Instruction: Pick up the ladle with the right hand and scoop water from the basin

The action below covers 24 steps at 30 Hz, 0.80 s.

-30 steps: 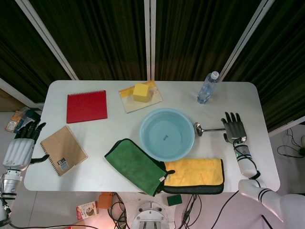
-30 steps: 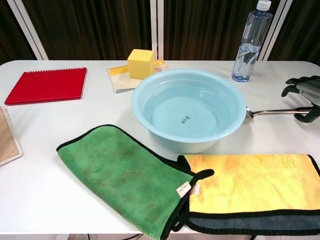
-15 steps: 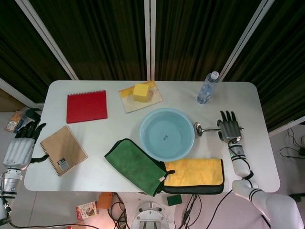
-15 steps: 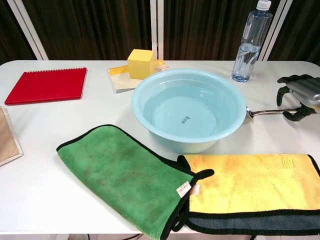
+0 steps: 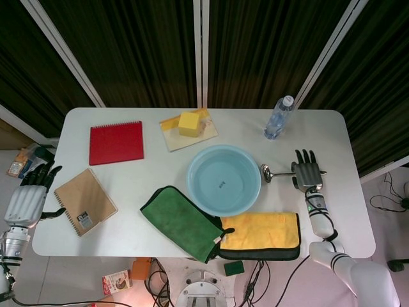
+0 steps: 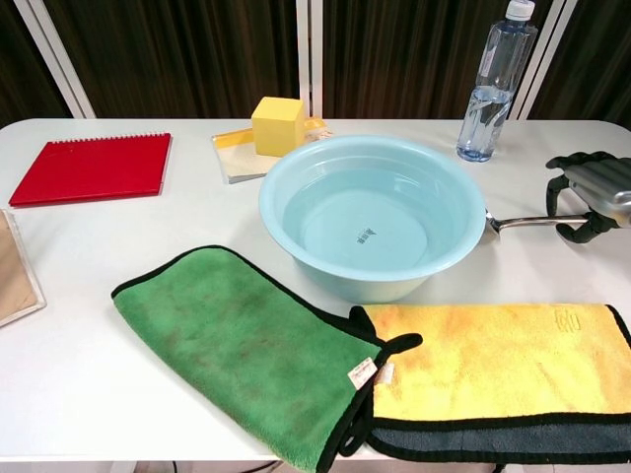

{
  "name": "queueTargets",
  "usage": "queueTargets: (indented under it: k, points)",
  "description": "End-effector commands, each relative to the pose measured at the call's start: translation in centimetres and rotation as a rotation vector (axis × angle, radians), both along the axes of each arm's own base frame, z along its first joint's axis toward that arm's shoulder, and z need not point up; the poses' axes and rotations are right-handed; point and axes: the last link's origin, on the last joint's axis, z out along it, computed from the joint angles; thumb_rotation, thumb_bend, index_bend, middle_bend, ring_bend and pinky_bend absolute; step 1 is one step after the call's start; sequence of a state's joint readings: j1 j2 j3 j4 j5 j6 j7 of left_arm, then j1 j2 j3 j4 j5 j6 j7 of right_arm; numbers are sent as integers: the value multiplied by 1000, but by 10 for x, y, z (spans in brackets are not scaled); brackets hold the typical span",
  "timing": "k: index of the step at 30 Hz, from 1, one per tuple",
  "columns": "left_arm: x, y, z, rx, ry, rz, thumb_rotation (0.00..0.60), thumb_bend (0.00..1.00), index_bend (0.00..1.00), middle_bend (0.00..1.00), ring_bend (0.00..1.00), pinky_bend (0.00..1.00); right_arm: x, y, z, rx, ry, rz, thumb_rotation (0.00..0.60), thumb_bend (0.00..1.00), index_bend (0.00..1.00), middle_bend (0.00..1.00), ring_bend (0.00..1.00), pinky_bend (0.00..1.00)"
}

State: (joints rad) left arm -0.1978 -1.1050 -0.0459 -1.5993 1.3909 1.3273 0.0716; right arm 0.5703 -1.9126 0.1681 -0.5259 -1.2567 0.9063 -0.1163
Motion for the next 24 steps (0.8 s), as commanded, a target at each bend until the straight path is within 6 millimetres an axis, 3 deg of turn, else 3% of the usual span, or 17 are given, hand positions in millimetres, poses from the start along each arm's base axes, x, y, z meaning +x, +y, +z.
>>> queueTargets:
  k: [1,24]
  points:
    - [-1,0,0,-3,0,3,600,20,110,3,0,147,0,-1,-1,-3,-2,-5,600,413,490,49,0,0]
    - [-4,5,-3,-13,3,15,600,20,110,3,0,147,-5,-5,-4,-4,-2,-33,600,406,522,78,0,0]
